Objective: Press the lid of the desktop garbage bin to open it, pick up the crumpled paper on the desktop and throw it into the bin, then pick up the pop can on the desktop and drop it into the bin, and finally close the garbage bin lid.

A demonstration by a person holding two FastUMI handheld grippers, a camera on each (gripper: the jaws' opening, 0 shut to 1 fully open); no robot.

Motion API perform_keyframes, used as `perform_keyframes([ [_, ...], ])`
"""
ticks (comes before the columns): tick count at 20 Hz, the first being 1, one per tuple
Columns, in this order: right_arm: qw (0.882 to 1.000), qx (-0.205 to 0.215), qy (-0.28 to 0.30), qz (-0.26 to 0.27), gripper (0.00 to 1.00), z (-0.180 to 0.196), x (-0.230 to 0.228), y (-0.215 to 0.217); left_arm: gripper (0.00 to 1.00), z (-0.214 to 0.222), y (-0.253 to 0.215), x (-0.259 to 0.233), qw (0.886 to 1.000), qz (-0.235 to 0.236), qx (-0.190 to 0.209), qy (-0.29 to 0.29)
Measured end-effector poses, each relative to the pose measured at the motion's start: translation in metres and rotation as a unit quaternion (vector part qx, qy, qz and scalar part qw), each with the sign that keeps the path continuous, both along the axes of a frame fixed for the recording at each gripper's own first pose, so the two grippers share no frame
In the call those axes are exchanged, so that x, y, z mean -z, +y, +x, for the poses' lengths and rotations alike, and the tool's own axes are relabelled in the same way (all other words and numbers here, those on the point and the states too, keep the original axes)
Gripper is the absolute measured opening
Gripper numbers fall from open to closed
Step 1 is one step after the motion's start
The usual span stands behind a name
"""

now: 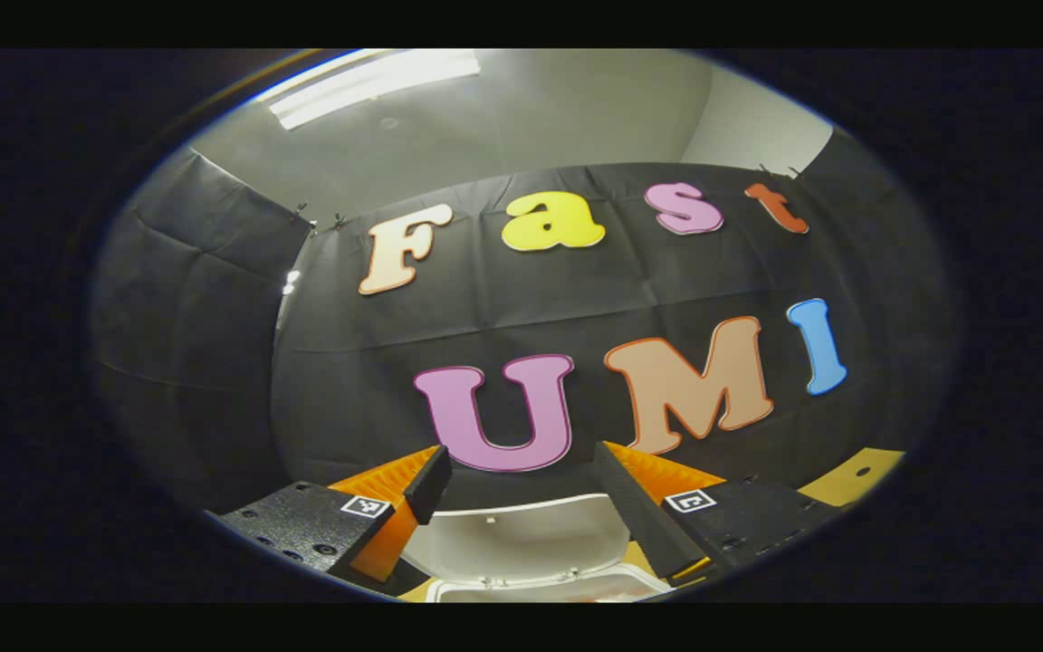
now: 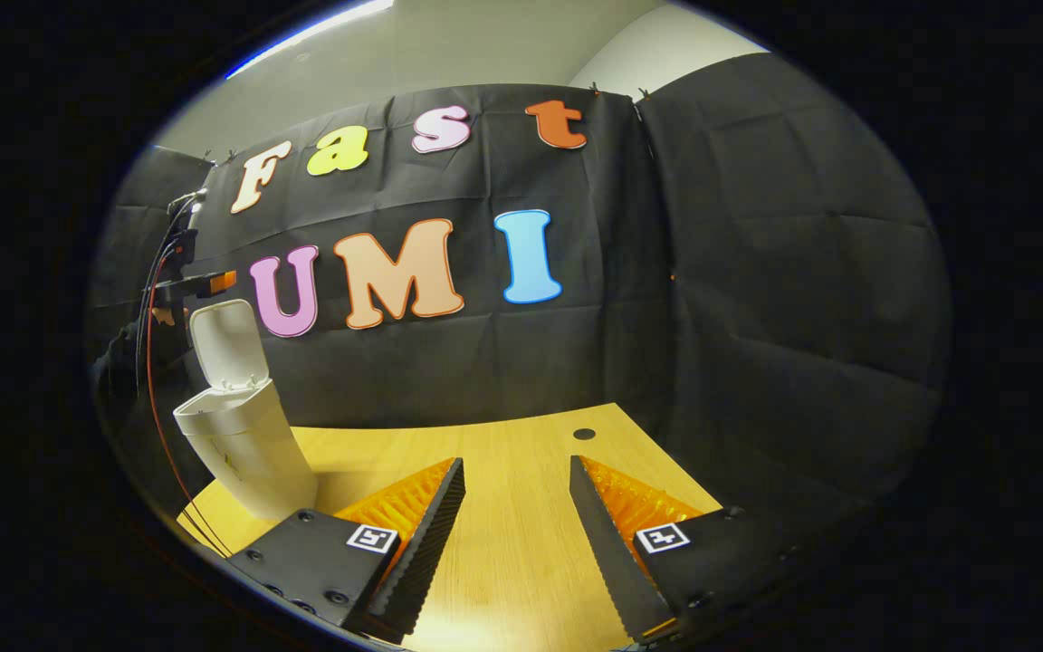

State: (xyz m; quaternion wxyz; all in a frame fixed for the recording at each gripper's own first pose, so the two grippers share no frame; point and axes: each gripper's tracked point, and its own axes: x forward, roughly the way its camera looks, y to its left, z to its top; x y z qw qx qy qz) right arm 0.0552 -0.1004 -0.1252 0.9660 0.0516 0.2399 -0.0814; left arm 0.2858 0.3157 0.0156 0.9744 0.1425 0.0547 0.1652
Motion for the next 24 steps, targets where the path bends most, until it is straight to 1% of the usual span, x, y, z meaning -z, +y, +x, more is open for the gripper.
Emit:
perform_keyframes([
  [1, 1.000, 0.006, 0.003, 0.001, 0.80, -0.002, 0.001, -0.004, 0.99, 0.004, 0.010, 0.011, 1.000, -0.009, -0.012, 0.016],
  [3, 1.000, 0.012, 0.008, 0.005, 0.81, -0.006, 0.003, -0.008, 0.99, 0.000, 0.020, 0.034, 0.997, -0.037, -0.026, 0.056],
  [4, 1.000, 0.013, 0.008, 0.005, 0.80, -0.007, 0.003, -0.010, 0.95, 0.001, 0.017, 0.025, 0.998, -0.049, -0.022, 0.033],
  [5, 1.000, 0.014, 0.007, 0.005, 0.81, -0.006, 0.003, -0.011, 0.95, -0.004, 0.013, 0.028, 0.997, -0.068, -0.022, 0.035],
  [6, 1.000, 0.011, 0.005, 0.008, 0.82, -0.004, 0.002, -0.010, 0.98, -0.012, 0.010, 0.030, 0.996, -0.082, -0.026, 0.039],
  [7, 1.000, 0.007, 0.002, 0.010, 0.82, -0.001, 0.001, -0.009, 0.95, -0.021, 0.004, 0.027, 0.996, -0.079, -0.021, 0.026],
  [10, 1.000, -0.014, -0.004, 0.014, 0.82, 0.011, -0.002, 0.000, 0.95, -0.055, -0.014, 0.033, 0.996, -0.076, -0.019, 0.036],
  [11, 1.000, -0.022, -0.005, 0.015, 0.82, 0.013, -0.001, 0.002, 0.99, -0.069, -0.020, 0.036, 0.996, -0.079, -0.019, 0.034],
  [12, 0.999, -0.029, -0.004, 0.017, 0.83, 0.016, -0.001, 0.005, 0.94, -0.081, -0.027, 0.040, 0.996, -0.081, -0.020, 0.036],
  [13, 0.999, -0.036, -0.003, 0.020, 0.83, 0.017, 0.001, 0.009, 0.94, -0.095, -0.033, 0.048, 0.995, -0.084, -0.022, 0.041],
  [14, 0.999, -0.042, -0.001, 0.023, 0.83, 0.019, 0.003, 0.011, 0.99, -0.107, -0.038, 0.055, 0.995, -0.083, -0.020, 0.046],
  [15, 0.999, -0.048, 0.000, 0.025, 0.83, 0.019, 0.006, 0.014, 0.94, -0.118, -0.042, 0.063, 0.995, -0.082, -0.022, 0.051],
  [17, 0.998, -0.059, 0.005, 0.027, 0.83, 0.021, 0.010, 0.018, 0.93, -0.134, -0.049, 0.078, 0.995, -0.077, -0.019, 0.057],
  [19, 0.997, -0.069, 0.010, 0.029, 0.83, 0.021, 0.012, 0.021, 0.93, -0.148, -0.051, 0.109, 0.992, -0.084, -0.026, 0.093],
  [20, 0.997, -0.072, 0.011, 0.029, 0.83, 0.020, 0.013, 0.022, 0.94, -0.158, -0.051, 0.124, 0.990, -0.085, -0.031, 0.108],
  [24, 0.996, -0.083, 0.017, 0.022, 0.83, 0.020, 0.019, 0.021, 0.94, -0.175, -0.051, 0.162, 0.984, -0.097, -0.043, 0.141],
])
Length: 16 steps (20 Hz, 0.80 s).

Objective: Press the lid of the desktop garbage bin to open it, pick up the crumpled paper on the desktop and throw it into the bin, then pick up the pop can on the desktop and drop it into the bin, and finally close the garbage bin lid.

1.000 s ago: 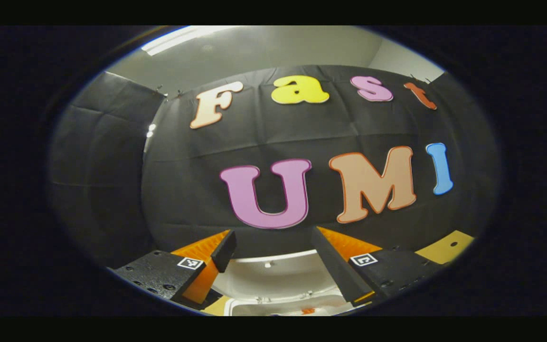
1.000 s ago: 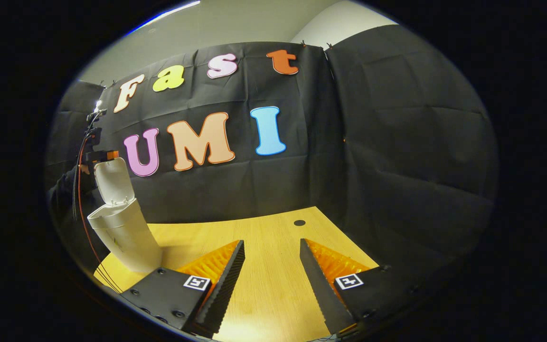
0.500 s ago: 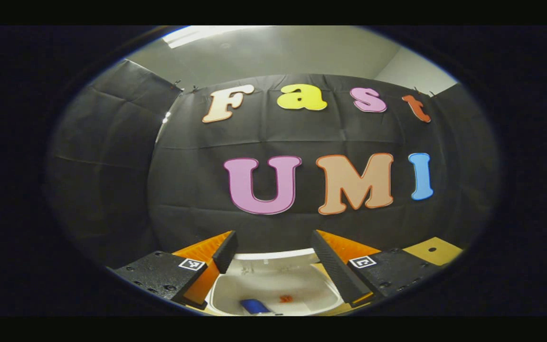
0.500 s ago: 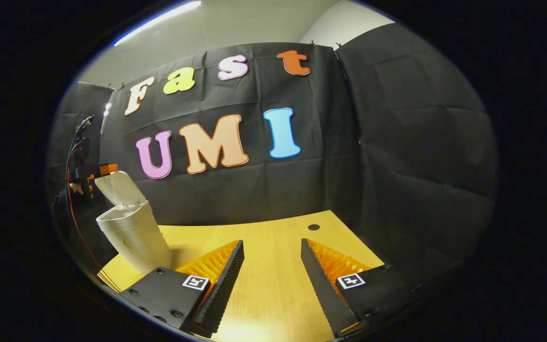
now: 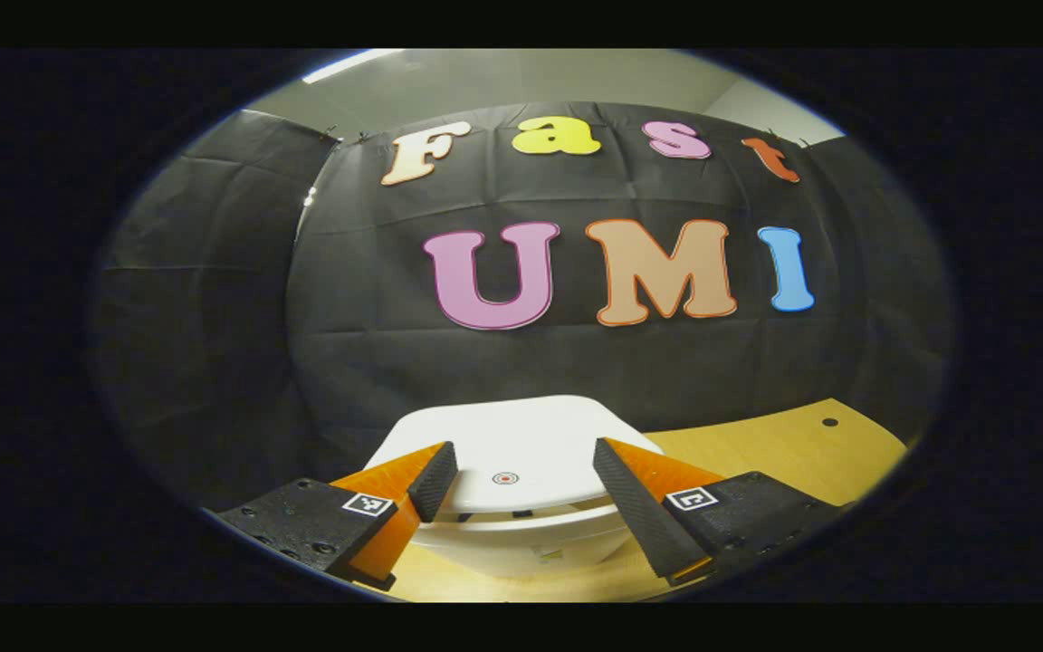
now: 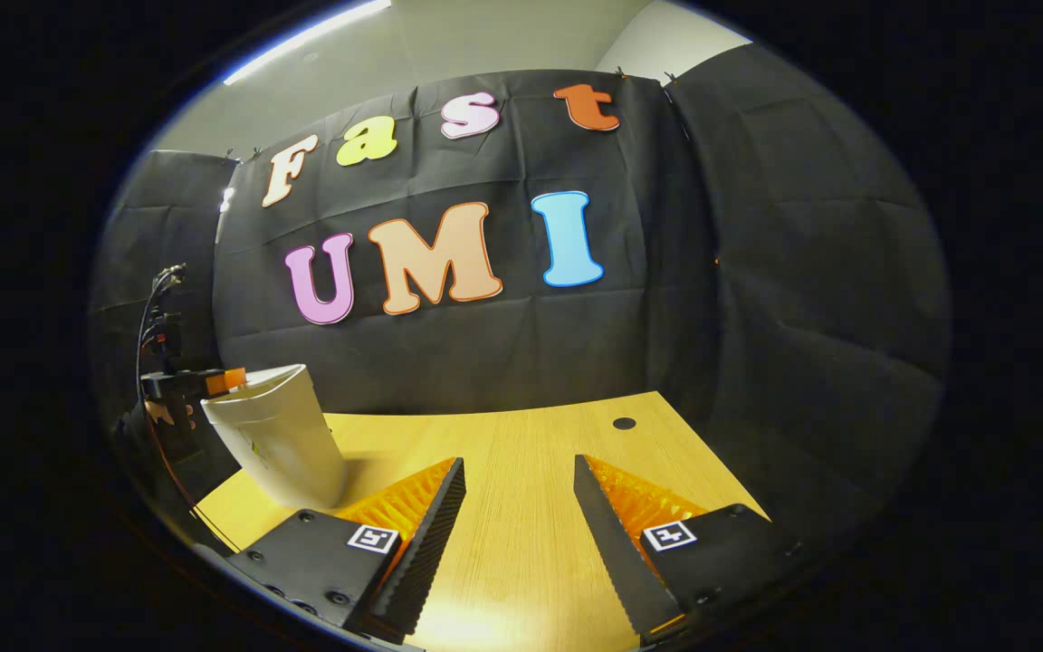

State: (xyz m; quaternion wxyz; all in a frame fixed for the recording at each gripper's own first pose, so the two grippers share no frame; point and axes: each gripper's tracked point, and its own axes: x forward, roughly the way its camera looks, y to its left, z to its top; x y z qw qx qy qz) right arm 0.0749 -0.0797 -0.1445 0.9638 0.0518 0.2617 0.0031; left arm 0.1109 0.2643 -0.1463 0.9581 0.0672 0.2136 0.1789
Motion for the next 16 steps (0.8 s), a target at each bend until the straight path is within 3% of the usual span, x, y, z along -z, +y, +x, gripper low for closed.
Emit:
perform_keyframes([
  [4, 1.000, 0.002, 0.007, 0.006, 0.83, 0.000, 0.007, -0.002, 0.93, 0.002, 0.002, 0.006, 1.000, -0.010, -0.008, 0.000],
  [5, 1.000, 0.002, 0.008, 0.008, 0.83, 0.002, 0.009, -0.002, 1.00, 0.001, 0.001, 0.006, 1.000, -0.013, -0.007, 0.000],
  [8, 1.000, -0.001, 0.014, 0.020, 0.83, 0.006, 0.019, 0.004, 0.95, -0.006, -0.003, 0.013, 0.999, -0.045, -0.017, 0.005],
  [11, 0.999, -0.010, 0.021, 0.037, 0.83, 0.009, 0.022, 0.015, 0.96, 0.000, -0.007, 0.002, 0.999, -0.023, 0.008, -0.025],
  [16, 0.999, -0.004, -0.020, 0.040, 0.83, 0.018, -0.016, 0.009, 0.92, 0.011, -0.018, -0.033, 0.998, -0.017, 0.000, -0.066],
])
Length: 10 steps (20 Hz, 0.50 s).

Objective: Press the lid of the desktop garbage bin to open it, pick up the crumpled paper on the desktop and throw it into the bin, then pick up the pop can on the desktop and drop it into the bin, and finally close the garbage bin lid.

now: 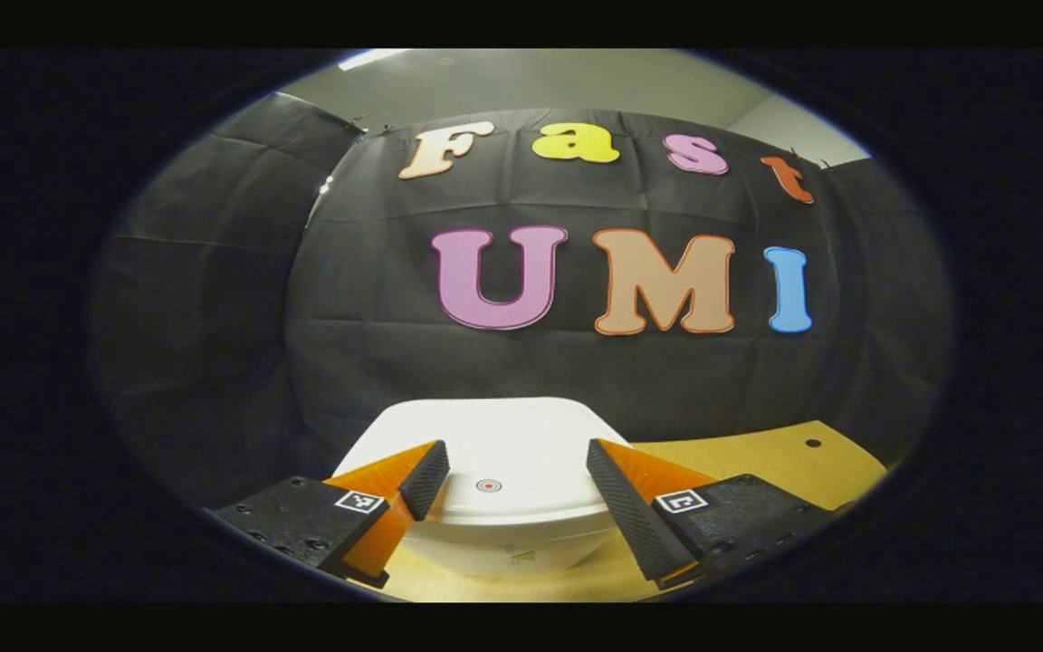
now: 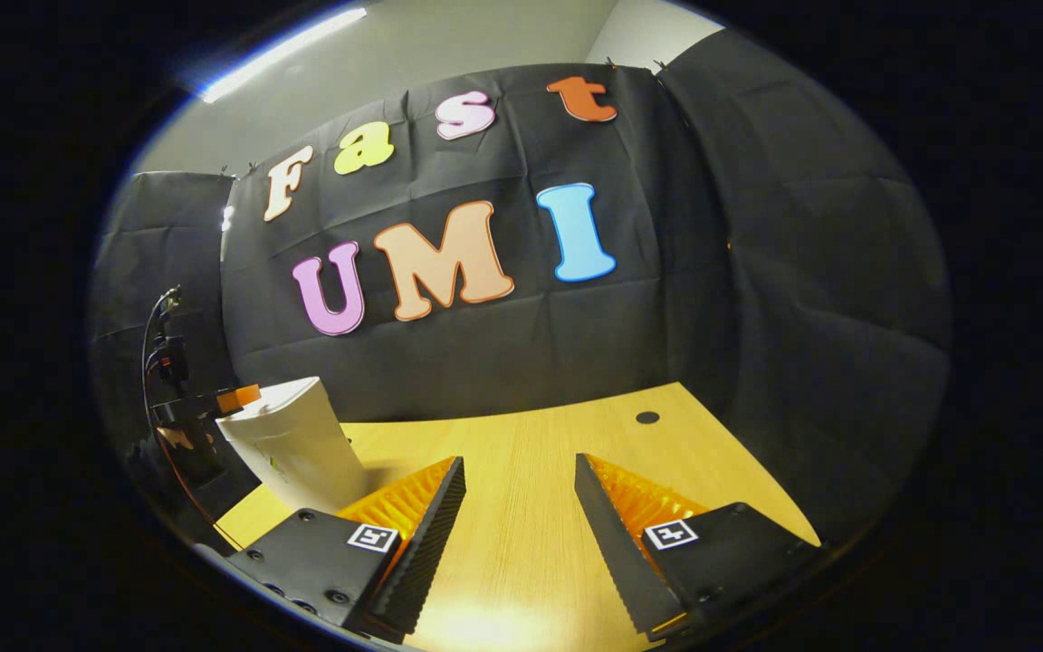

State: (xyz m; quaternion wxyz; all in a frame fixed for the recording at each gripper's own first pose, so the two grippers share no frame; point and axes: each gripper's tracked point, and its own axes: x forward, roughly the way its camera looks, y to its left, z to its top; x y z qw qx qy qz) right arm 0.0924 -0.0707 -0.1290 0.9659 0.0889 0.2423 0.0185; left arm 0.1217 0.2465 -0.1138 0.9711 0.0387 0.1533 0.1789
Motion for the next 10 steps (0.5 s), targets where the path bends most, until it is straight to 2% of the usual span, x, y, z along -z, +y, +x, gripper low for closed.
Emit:
perform_keyframes([
  [4, 0.998, 0.011, -0.056, -0.015, 0.84, 0.000, -0.046, -0.018, 0.92, 0.006, -0.074, -0.061, 0.995, 0.035, 0.059, -0.070],
  [5, 0.998, 0.011, -0.066, -0.017, 0.89, -0.001, -0.054, -0.021, 0.92, 0.002, -0.095, -0.069, 0.993, 0.038, 0.071, -0.080],
  [7, 0.996, 0.004, -0.084, -0.017, 0.95, -0.005, -0.068, -0.025, 0.92, -0.014, -0.140, -0.076, 0.991, 0.023, 0.090, -0.096],
  [10, 0.994, -0.014, -0.107, -0.008, 0.95, -0.013, -0.079, -0.030, 0.92, -0.030, -0.216, -0.078, 0.986, -0.012, 0.127, -0.105],
])
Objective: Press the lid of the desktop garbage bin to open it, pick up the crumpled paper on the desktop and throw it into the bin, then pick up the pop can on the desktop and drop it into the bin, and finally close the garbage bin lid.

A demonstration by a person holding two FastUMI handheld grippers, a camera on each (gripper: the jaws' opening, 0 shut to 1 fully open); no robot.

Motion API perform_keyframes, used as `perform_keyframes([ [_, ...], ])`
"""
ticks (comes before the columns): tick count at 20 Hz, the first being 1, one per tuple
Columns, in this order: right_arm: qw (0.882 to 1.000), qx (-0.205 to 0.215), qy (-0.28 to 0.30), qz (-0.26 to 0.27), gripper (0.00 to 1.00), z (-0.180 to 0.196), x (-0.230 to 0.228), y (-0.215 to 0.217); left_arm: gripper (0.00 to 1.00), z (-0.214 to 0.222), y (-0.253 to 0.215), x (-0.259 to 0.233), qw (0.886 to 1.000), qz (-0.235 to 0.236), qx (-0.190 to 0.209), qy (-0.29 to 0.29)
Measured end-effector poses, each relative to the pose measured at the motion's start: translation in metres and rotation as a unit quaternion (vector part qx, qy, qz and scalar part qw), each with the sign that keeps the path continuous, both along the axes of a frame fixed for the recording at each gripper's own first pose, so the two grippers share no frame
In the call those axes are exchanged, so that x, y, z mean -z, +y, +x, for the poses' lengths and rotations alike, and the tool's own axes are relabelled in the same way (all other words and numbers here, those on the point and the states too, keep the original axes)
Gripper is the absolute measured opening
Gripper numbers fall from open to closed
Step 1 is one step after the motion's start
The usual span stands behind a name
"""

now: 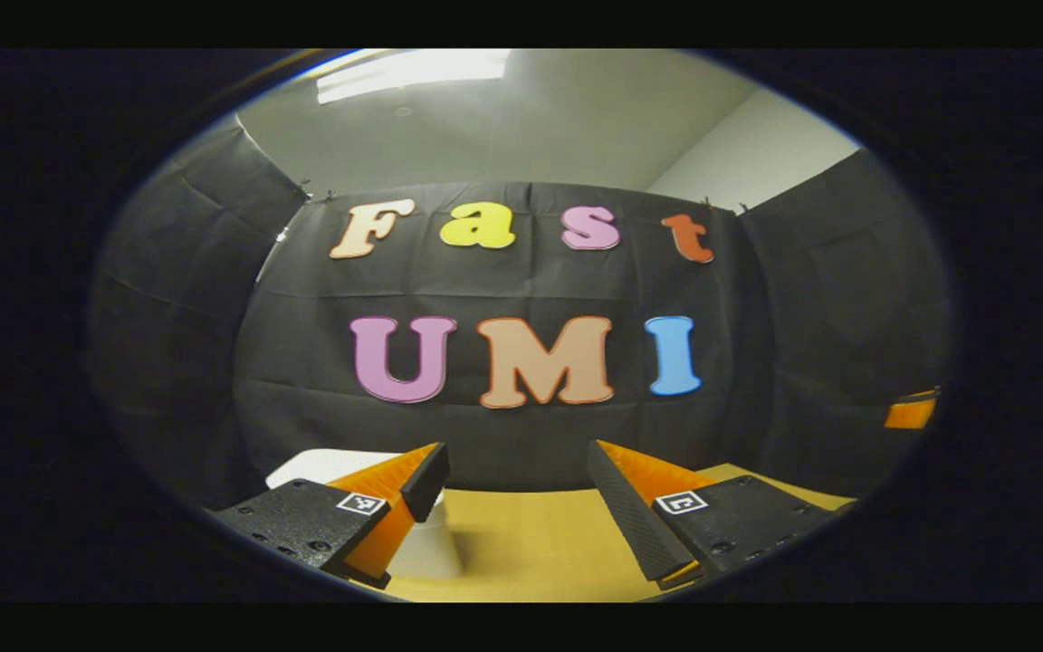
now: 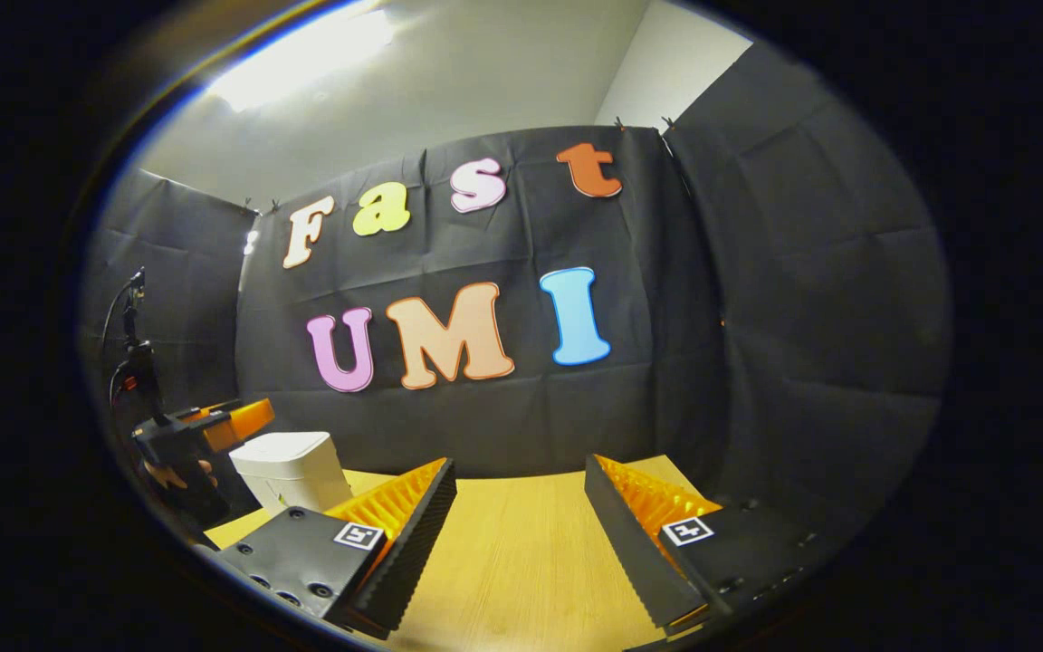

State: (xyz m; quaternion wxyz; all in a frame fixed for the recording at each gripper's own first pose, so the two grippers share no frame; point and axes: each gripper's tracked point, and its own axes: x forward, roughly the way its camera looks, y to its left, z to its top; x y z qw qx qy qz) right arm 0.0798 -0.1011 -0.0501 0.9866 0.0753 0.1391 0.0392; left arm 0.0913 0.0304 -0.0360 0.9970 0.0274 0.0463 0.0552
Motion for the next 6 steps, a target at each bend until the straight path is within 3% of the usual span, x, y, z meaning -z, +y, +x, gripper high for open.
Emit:
perform_keyframes([
  [4, 1.000, -0.015, -0.006, -0.006, 0.95, -0.005, -0.003, -0.011, 0.96, -0.015, -0.072, -0.011, 0.998, 0.019, 0.054, -0.015],
  [6, 1.000, -0.014, -0.012, 0.003, 0.95, -0.008, -0.011, -0.011, 0.93, -0.024, -0.099, -0.006, 0.996, 0.020, 0.084, -0.011],
])
